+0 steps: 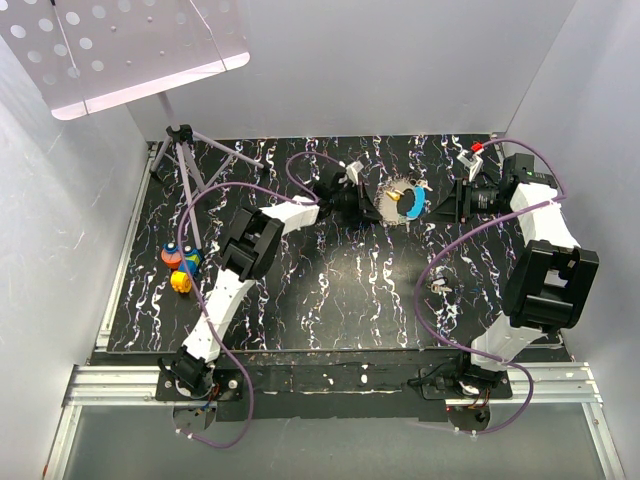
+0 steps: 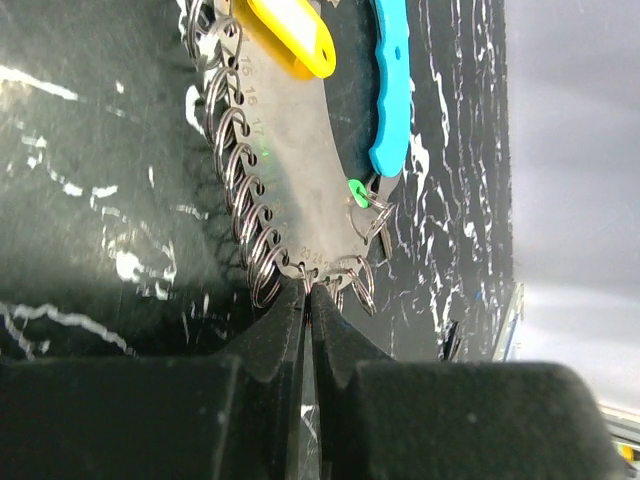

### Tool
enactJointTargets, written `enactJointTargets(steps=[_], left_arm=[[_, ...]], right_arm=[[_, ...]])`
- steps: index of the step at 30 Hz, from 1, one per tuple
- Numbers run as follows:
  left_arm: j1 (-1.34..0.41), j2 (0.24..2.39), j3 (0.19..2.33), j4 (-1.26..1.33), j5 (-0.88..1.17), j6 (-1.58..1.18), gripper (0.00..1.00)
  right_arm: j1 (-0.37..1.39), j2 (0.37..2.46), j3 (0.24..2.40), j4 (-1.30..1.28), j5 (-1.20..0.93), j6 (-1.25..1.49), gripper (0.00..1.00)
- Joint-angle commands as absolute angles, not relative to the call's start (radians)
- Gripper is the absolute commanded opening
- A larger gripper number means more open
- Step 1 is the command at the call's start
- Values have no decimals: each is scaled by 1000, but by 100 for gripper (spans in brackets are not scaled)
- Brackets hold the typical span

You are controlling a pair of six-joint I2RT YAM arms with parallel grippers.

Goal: Put the keys on the keyring
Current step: Move the keyring to the center of the board.

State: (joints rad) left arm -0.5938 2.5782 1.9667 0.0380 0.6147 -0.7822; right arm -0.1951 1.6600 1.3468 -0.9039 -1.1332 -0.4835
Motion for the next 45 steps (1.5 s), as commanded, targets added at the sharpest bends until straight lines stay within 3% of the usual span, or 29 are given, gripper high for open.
enactJointTargets(steps=[1,10,19,30,31,36,40,44,45], left_arm=[[-597,2378,1841,69,580,-652,0],[-558,2004,1412,22,627,-479,0],[-542,1712,962,-43,669,-442,0],[-538,1553,792,-14,493,-474,0],[-537,1527,781,-12,470,-471,3],[-537,1382,746,-21,393,-439,46],[-529,1289,716,-26,341,-420,60],[-494,1227,655,72,337,-484,95],[-480,1230,643,98,359,-512,98]], right_arm=[[-195,1664,1390,-963,-1166,-549,49],[-132,1667,1416,-1098,-1147,-736,49],[86,1621,1376,-1108,-1051,-917,50],[400,1605,1279,-994,-942,-1011,52],[414,1602,1269,-973,-939,-997,52],[433,1591,1240,-956,-982,-963,53],[434,1571,1213,-951,-971,-965,53],[434,1555,1232,-959,-939,-948,53],[434,1555,1248,-966,-919,-934,54]])
